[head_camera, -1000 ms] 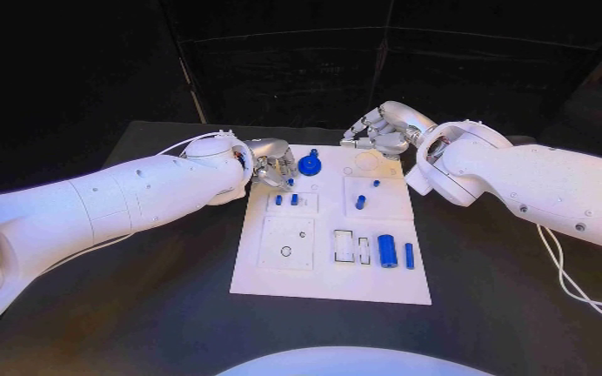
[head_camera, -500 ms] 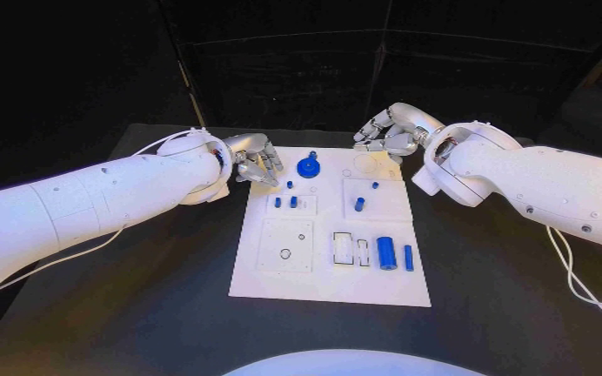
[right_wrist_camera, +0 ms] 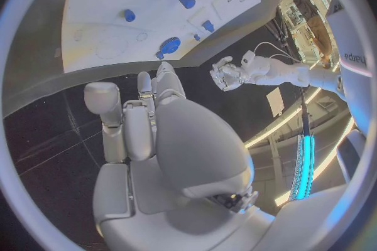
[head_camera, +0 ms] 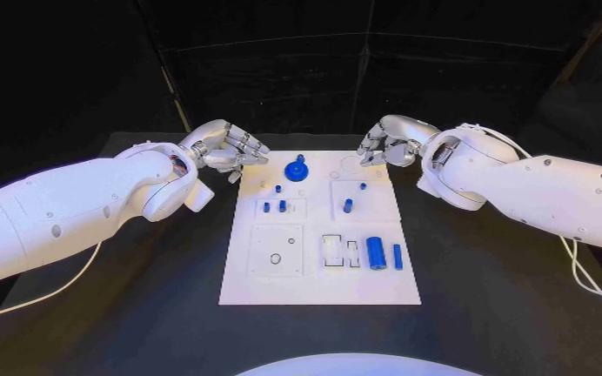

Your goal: Assemble the parts on the task board

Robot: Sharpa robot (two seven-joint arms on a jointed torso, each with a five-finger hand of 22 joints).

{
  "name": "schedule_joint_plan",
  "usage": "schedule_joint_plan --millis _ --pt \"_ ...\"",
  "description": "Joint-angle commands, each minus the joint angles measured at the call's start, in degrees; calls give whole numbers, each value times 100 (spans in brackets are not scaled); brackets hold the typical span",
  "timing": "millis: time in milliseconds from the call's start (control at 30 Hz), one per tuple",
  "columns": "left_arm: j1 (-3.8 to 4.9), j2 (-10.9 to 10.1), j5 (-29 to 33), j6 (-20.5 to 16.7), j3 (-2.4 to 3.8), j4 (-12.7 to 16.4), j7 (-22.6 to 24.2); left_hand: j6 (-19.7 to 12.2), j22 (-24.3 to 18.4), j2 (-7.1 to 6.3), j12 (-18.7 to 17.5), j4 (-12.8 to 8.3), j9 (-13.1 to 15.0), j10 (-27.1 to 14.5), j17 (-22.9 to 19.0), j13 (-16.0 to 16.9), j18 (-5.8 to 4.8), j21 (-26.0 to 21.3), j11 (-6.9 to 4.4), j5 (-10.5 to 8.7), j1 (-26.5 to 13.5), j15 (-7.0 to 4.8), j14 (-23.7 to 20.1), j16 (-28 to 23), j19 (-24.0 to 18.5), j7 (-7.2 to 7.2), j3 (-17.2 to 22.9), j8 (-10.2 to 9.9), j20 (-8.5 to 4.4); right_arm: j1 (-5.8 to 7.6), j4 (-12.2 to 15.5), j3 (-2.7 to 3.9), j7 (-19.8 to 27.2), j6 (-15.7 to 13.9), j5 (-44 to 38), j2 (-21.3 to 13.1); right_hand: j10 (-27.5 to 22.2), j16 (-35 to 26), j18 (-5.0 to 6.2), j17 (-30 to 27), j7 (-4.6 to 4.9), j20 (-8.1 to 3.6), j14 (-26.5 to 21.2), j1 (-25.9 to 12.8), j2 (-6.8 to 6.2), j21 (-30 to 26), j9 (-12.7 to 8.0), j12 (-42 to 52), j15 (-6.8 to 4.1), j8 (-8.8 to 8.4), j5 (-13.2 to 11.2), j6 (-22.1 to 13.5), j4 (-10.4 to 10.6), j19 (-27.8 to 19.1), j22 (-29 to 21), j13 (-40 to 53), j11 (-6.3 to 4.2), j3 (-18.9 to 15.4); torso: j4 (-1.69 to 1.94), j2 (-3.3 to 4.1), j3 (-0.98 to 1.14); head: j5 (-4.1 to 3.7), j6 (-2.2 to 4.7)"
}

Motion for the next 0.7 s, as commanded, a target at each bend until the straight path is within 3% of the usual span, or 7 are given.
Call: schedule_joint_plan --millis 33,267,400,500,700 --pt "-7 -50 1933 -201 -5 188 902 64 -188 77 44 36 1 38 -188 9 99 -224 4 19 -11 -3 -93 -114 -119 -2 -6 31 -10 -26 80 2 -324 213 -1128 -13 -54 27 -19 -8 17 22 228 -5 -57 31 -15 -115 -5 -39 -54 28 26 41 -4 -104 28 -25 -22 -5 4 -62 7" --pt "-28 -66 2801 -119 -15 370 1396 80 -568 122 81 41 -15 28 -572 18 171 -680 3 23 17 1 -278 -339 -361 -2 14 43 -10 -174 92 0 -551 392 -1712 32 -172 44 -23 10 52 63 235 -34 -128 42 -30 -350 46 -180 -103 -64 62 52 18 -348 91 -58 1 -2 14 -32 29" --pt "-40 -62 2943 -96 -23 417 1513 86 -650 123 97 44 -18 28 -649 23 186 -782 4 23 17 4 -321 -386 -415 1 10 48 -8 -254 50 0 -590 468 -1832 89 -216 6 -30 -60 73 76 230 -13 -158 82 -32 -435 60 -275 -133 -146 47 92 72 -456 119 -56 -2 3 20 -24 24" --pt "-46 -62 3027 -83 -27 466 1540 37 -668 88 110 54 -31 -3 -674 25 183 -819 26 24 -12 19 -350 -402 -441 33 -24 29 0 -319 10 -1 -594 505 -1873 132 -236 -1 -30 -79 97 86 228 -4 -166 87 -28 -482 75 -320 -157 -164 38 97 73 -527 137 -48 0 8 7 -36 25" --pt "-55 -55 3183 -63 -38 540 1555 2 -677 73 125 55 -37 -25 -684 27 181 -838 38 24 -17 28 -363 -405 -450 46 -42 20 7 -392 -61 -1 -562 565 -1873 194 -236 -2 -29 -95 133 106 224 58 -127 94 -19 -542 97 -372 -269 -149 3 101 78 -642 166 17 0 10 13 -37 10"
